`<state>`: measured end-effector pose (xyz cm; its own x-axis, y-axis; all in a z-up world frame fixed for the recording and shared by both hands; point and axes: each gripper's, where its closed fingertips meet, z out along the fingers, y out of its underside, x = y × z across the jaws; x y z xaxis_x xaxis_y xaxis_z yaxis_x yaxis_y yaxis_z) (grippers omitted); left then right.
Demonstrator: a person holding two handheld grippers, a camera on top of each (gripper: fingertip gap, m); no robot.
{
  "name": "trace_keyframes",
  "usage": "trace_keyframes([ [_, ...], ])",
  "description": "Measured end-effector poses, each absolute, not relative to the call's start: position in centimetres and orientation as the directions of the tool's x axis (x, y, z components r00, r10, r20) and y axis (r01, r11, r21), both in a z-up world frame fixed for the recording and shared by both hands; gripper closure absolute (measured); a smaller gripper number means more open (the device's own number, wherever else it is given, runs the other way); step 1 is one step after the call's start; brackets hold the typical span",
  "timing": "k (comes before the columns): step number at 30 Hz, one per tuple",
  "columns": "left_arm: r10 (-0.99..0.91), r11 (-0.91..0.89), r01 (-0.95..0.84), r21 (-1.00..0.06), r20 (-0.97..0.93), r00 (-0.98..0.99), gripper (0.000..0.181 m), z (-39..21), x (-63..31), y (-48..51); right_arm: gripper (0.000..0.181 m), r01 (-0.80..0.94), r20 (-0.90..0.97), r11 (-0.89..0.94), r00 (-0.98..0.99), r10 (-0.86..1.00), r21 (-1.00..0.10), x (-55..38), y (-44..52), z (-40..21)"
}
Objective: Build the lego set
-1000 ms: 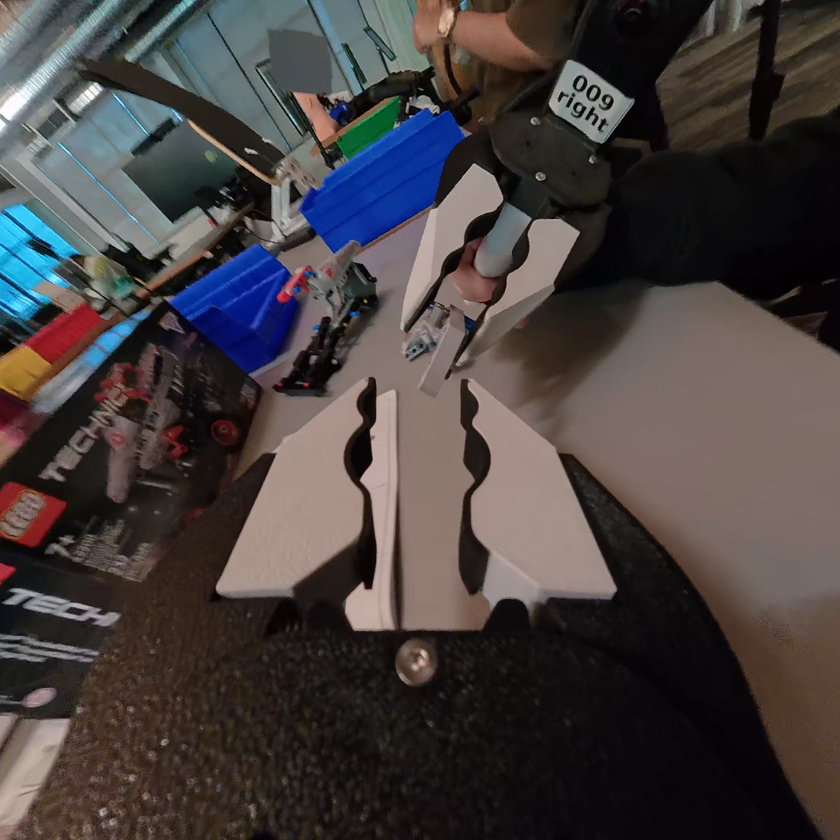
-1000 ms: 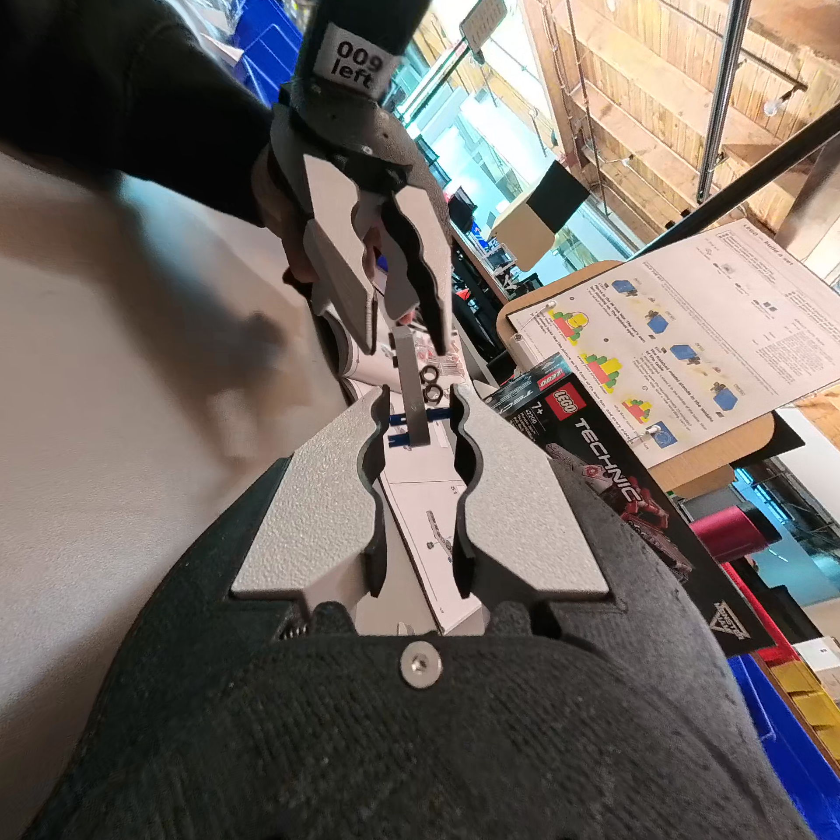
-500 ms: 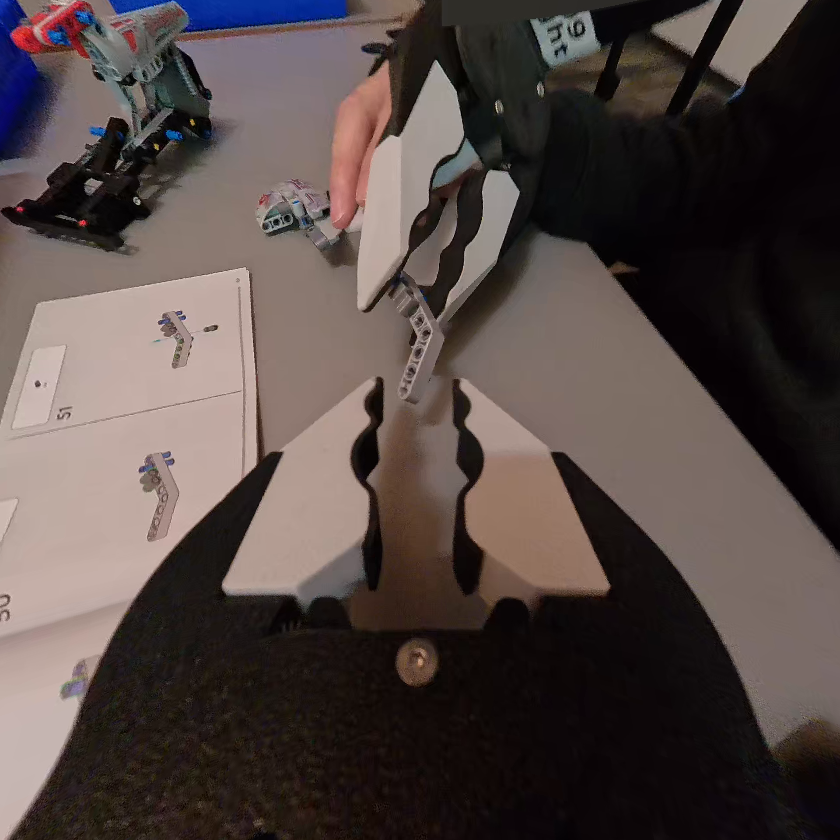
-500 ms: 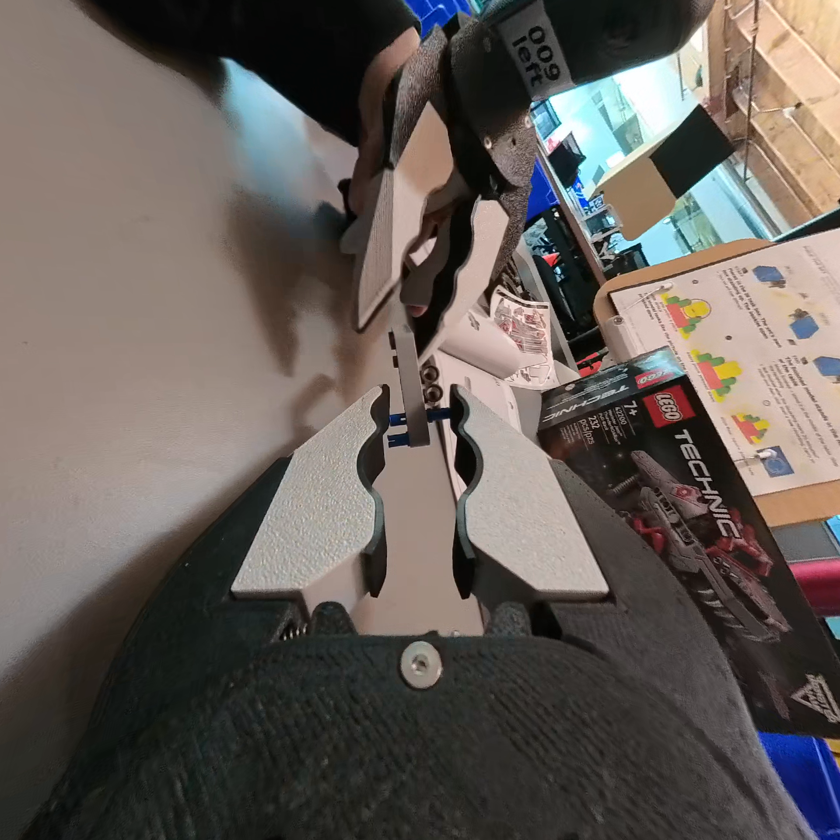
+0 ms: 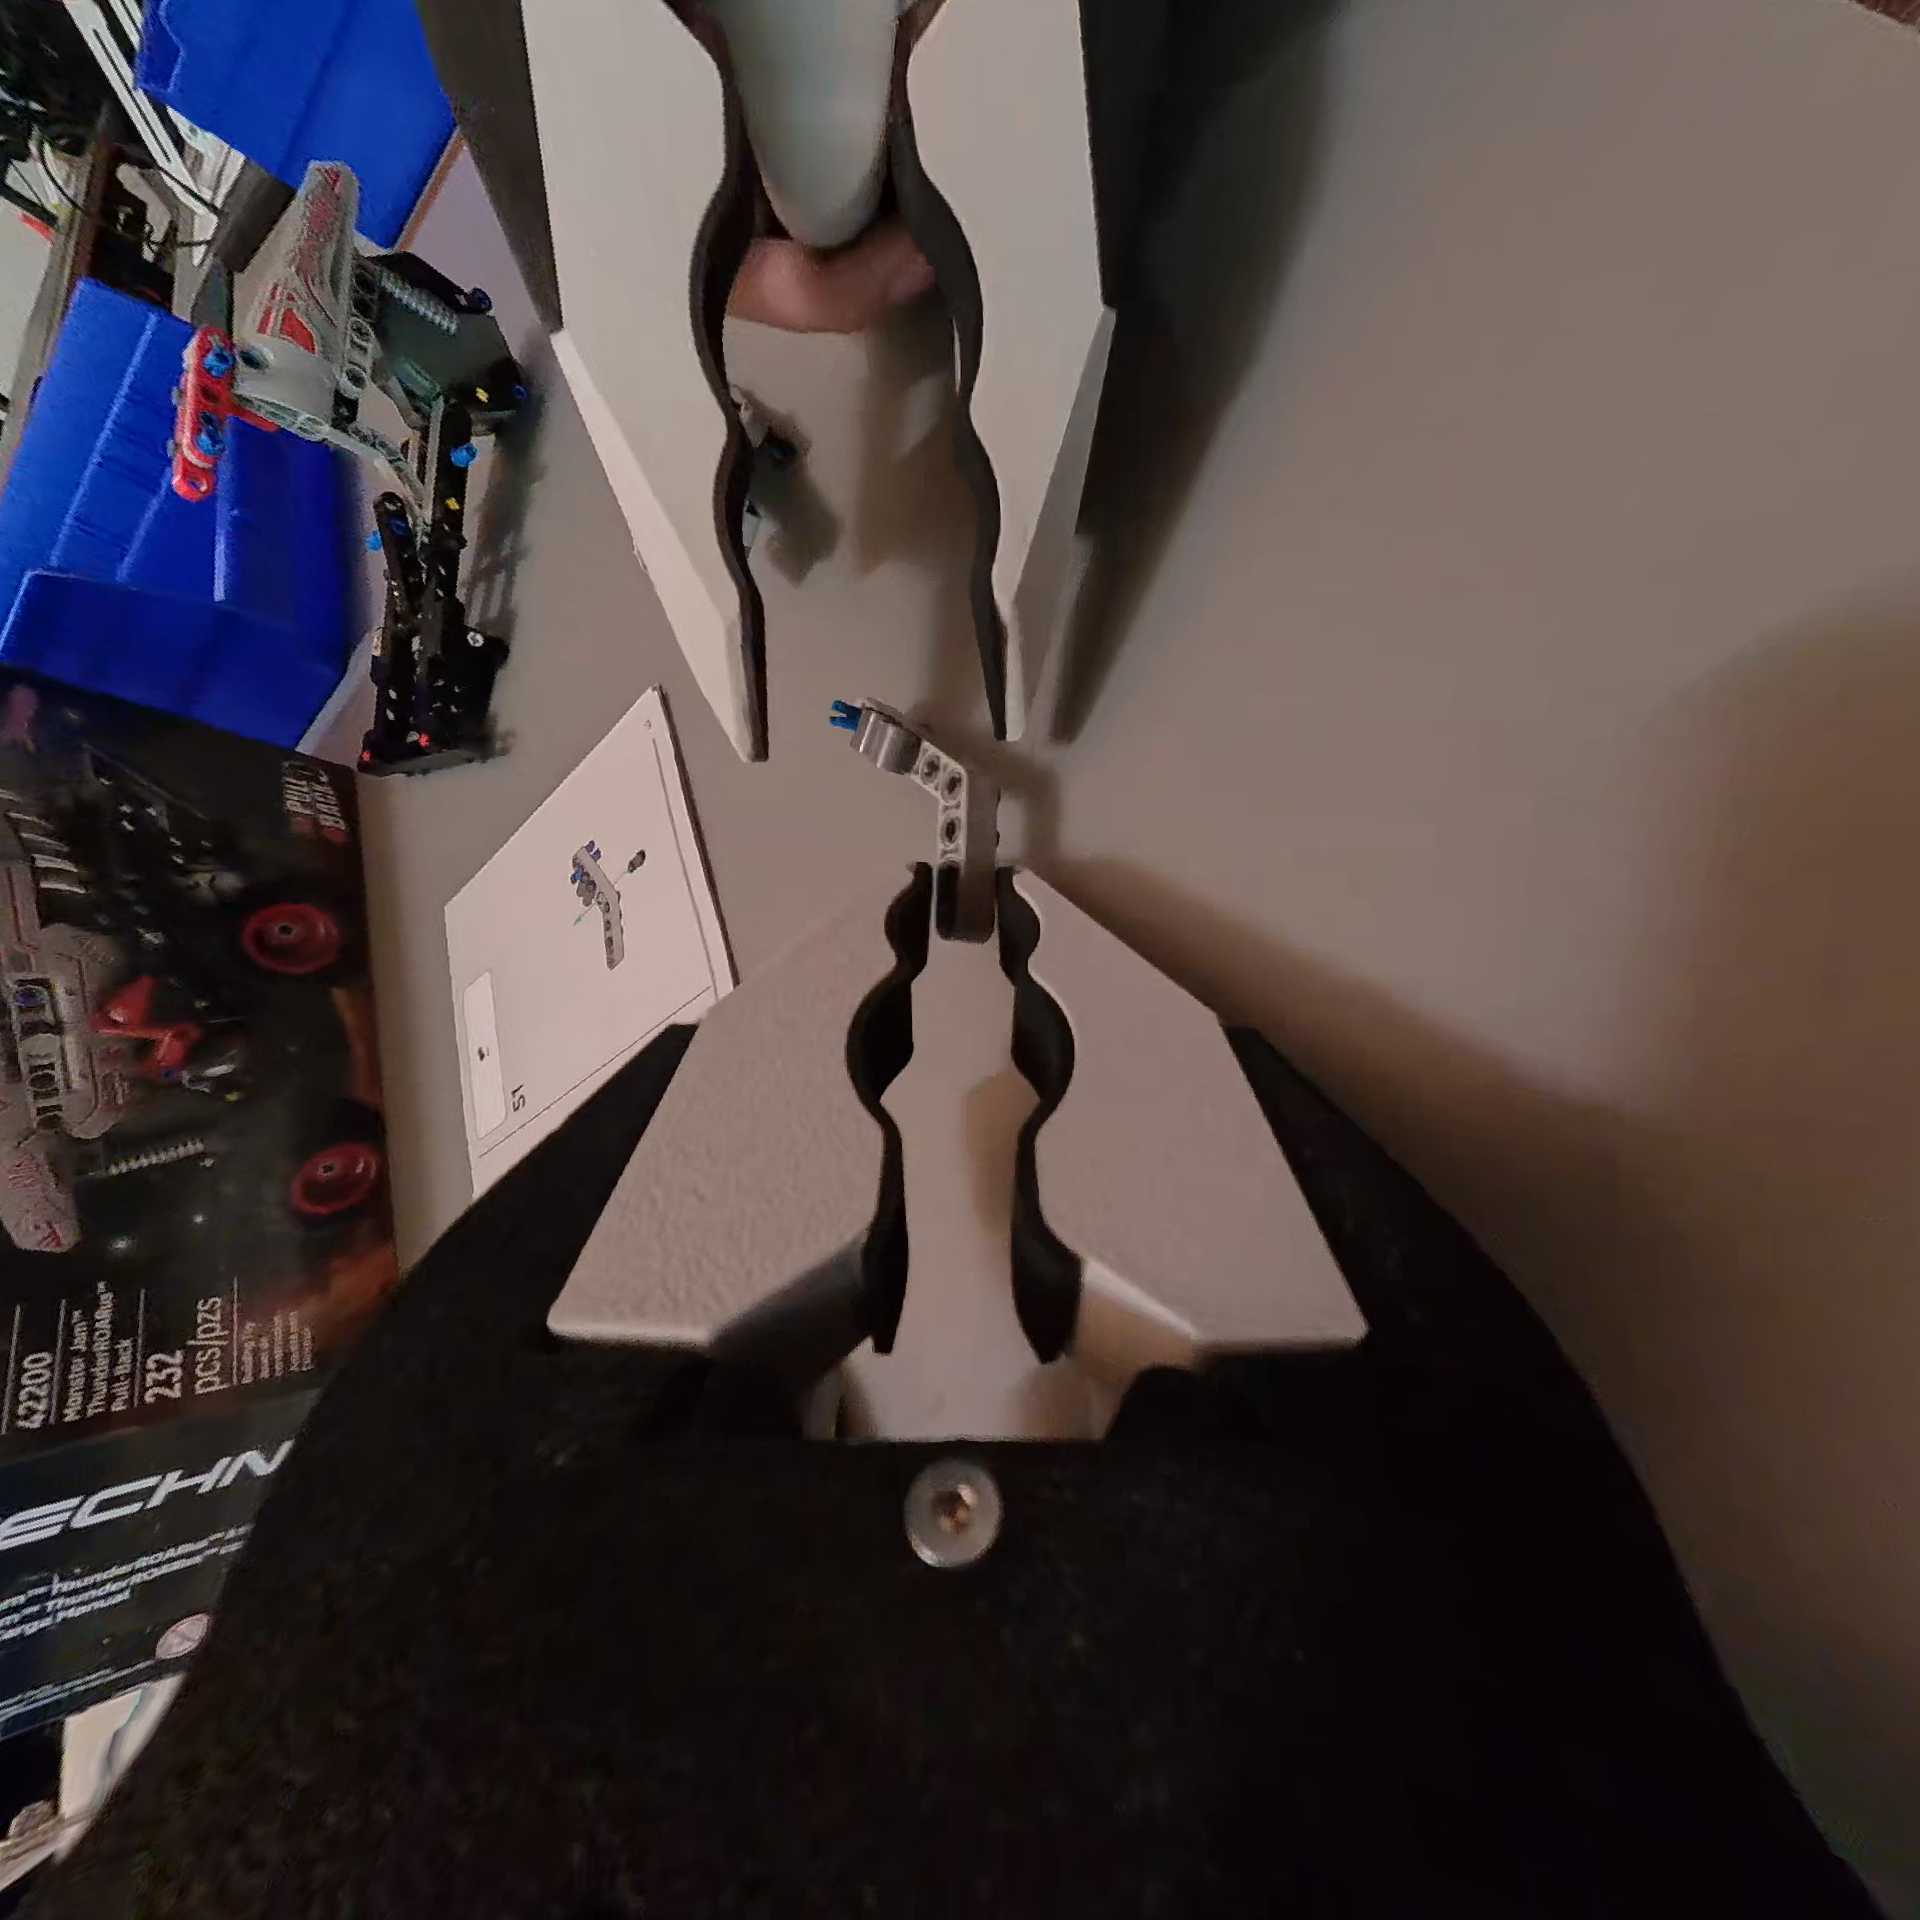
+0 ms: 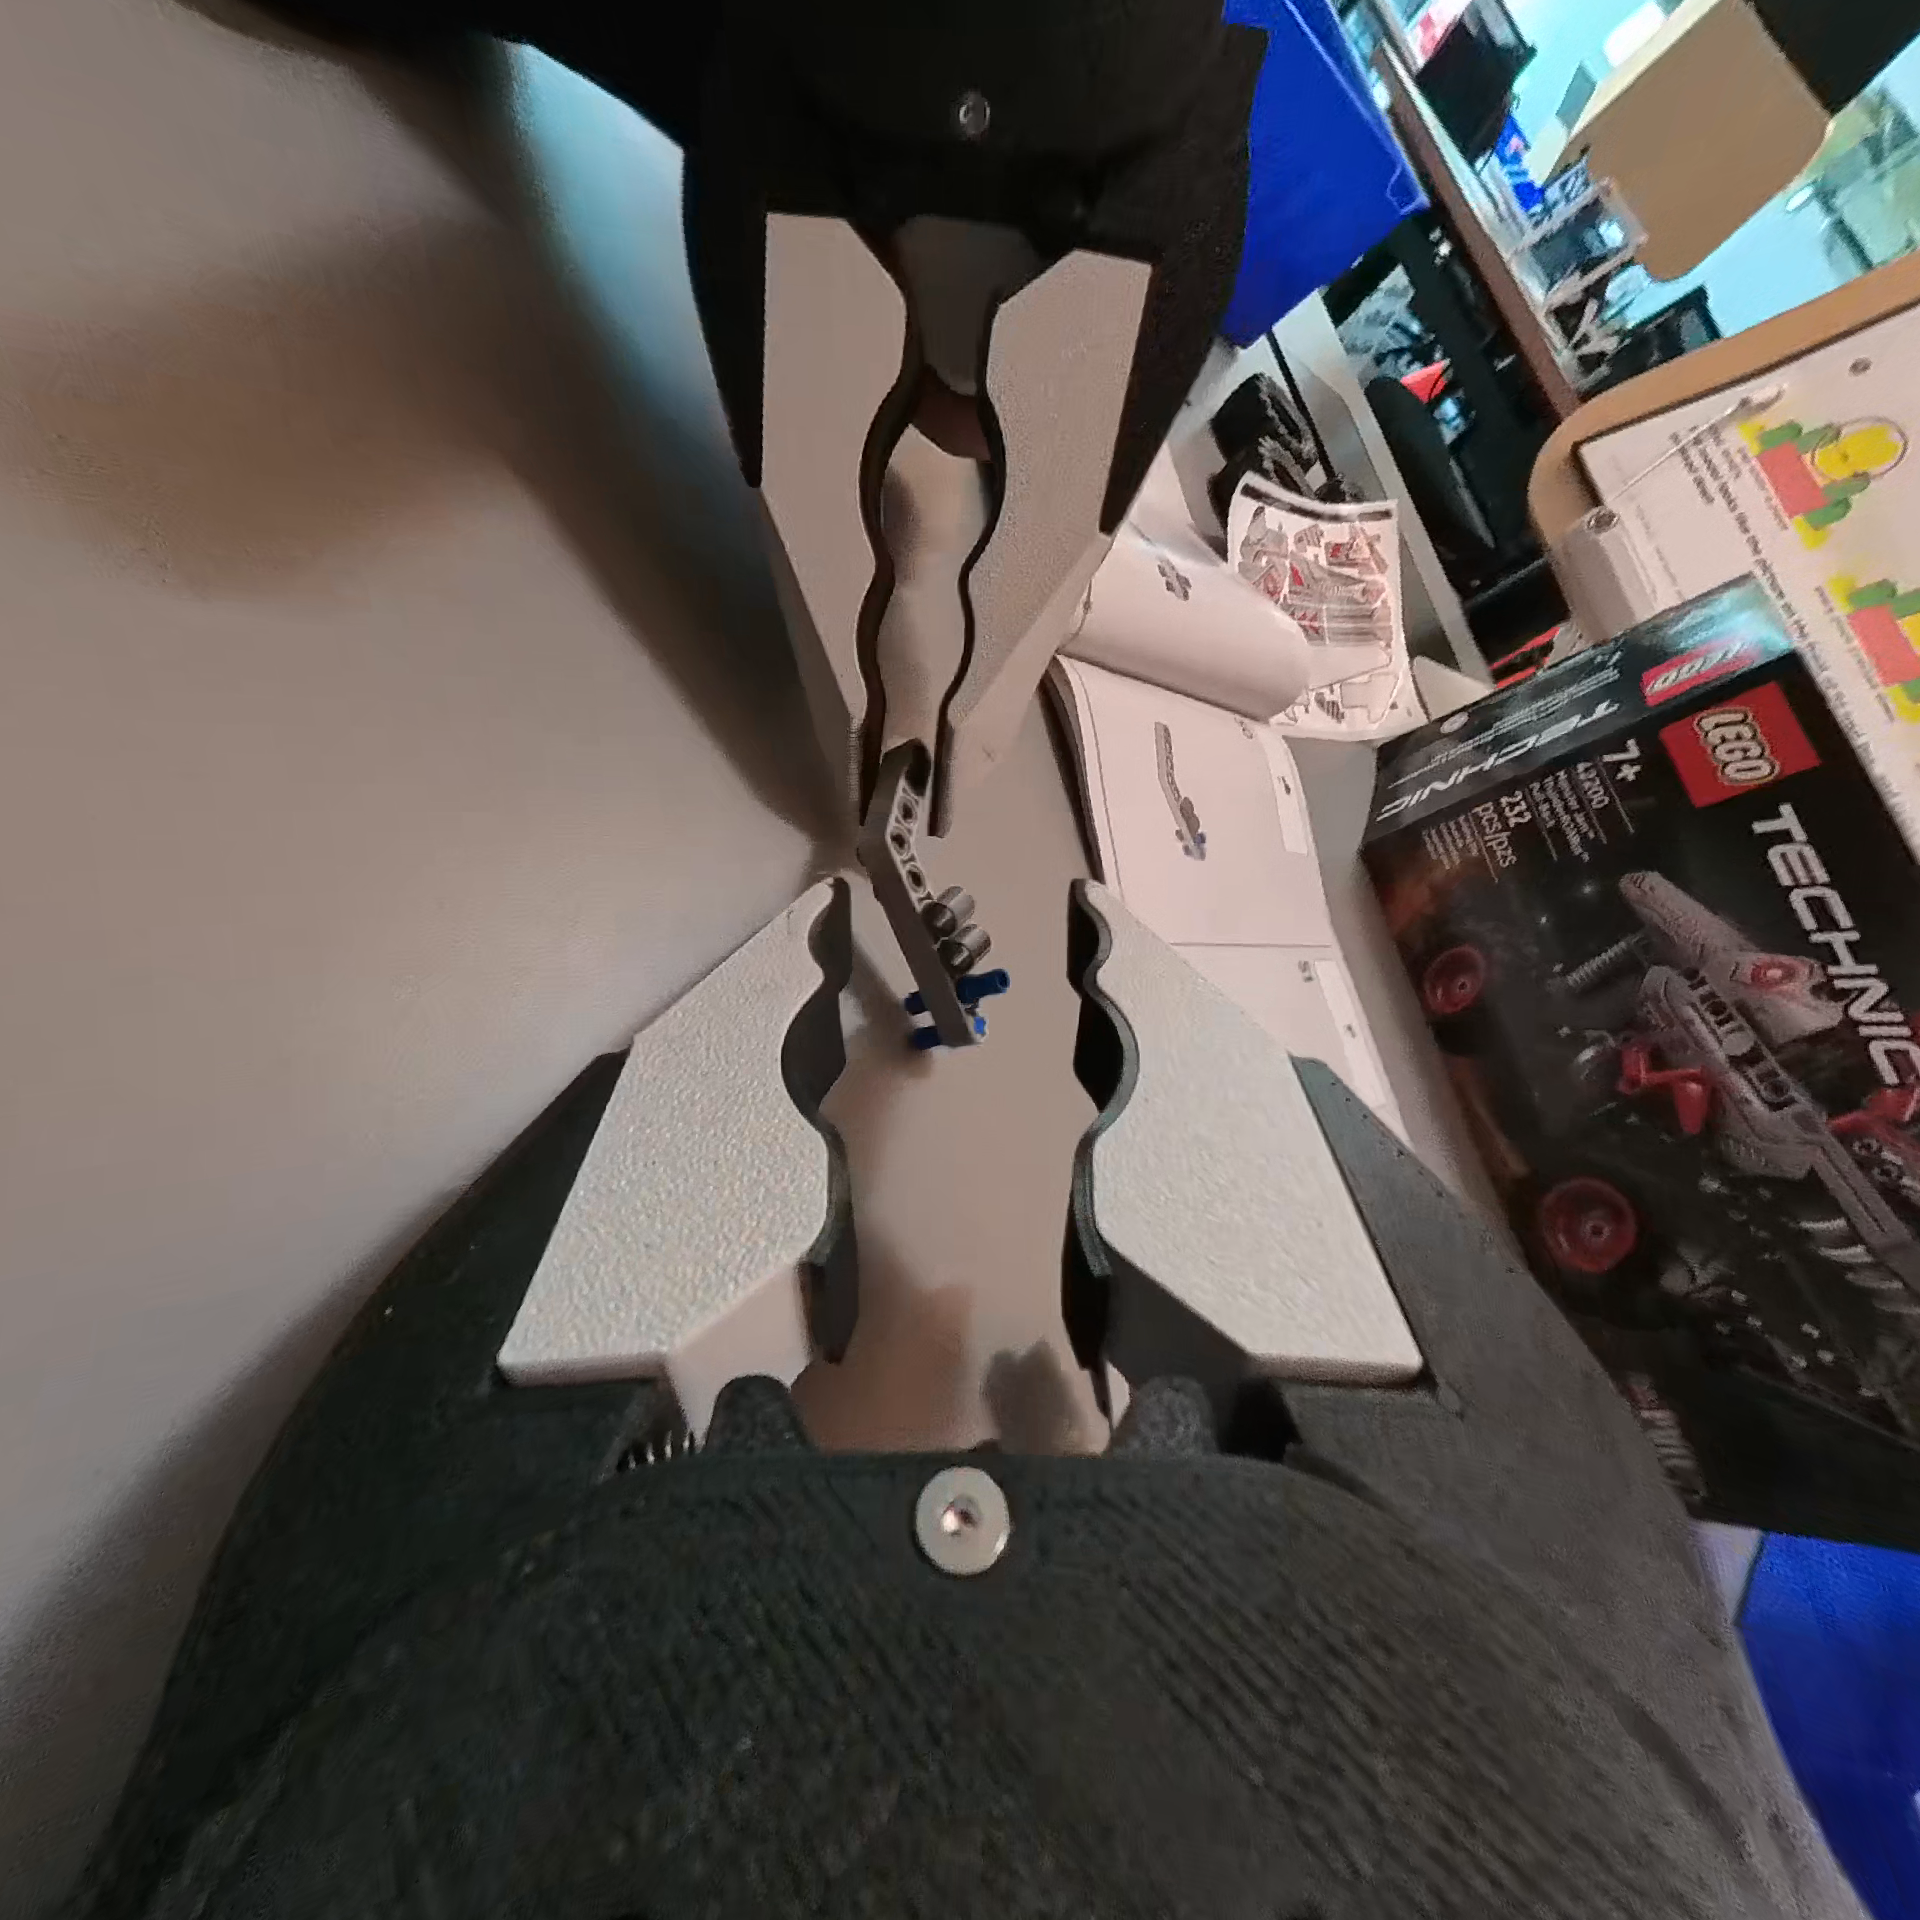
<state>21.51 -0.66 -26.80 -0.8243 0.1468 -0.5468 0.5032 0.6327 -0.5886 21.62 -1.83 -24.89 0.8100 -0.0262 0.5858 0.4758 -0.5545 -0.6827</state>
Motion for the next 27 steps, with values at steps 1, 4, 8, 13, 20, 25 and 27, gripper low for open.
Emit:
trace_keyframes([
  [1, 0.148, 0.636, 0.495, -0.593, -0.535, -0.832, 0.169, -26.9, 21.4, -0.7, 0.141, 0.455, 0.564, -0.557, 0.825, -0.028, -0.695, 21.4, -2.1, -24.9],
  [4, 0.136, 0.640, 0.445, -0.626, -0.478, -0.868, 0.163, -27.1, 21.2, -0.5, 0.141, 0.397, 0.512, -0.580, 0.858, -0.041, -0.711, 21.0, -3.3, -25.1],
  [8, 0.088, 0.622, 0.345, -0.703, -0.375, -0.923, 0.157, -26.3, 21.2, -0.1, 0.141, 0.342, 0.478, -0.602, 0.875, -0.076, -0.722, 20.9, -5.1, -24.9],
  [13, -0.159, 0.560, 0.163, -0.813, -0.298, -0.941, 0.161, -22.4, 24.8, -0.7, 0.148, 0.314, 0.496, -0.578, 0.848, -0.186, -0.753, 21.7, -7.7, -22.4],
  [20, -0.202, 0.866, 0.001, -0.501, -0.351, -0.914, 0.148, -27.0, 30.2, -1.5, 0.152, 0.182, 0.469, -0.599, 0.804, -0.367, -0.780, 25.1, -10.3, -21.6],
  [25, -0.251, 0.868, -0.146, -0.475, -0.165, -0.954, 0.155, -27.9, 30.0, -1.3, 0.151, 0.161, 0.462, -0.620, 0.810, -0.361, -0.768, 24.9, -11.3, -22.5],
  [27, -0.251, 0.870, -0.182, -0.458, -0.094, -0.963, 0.163, -28.0, 29.4, -0.8, 0.151, 0.157, 0.451, -0.606, 0.812, -0.370, -0.780, 25.0, -11.5, -22.4],
])
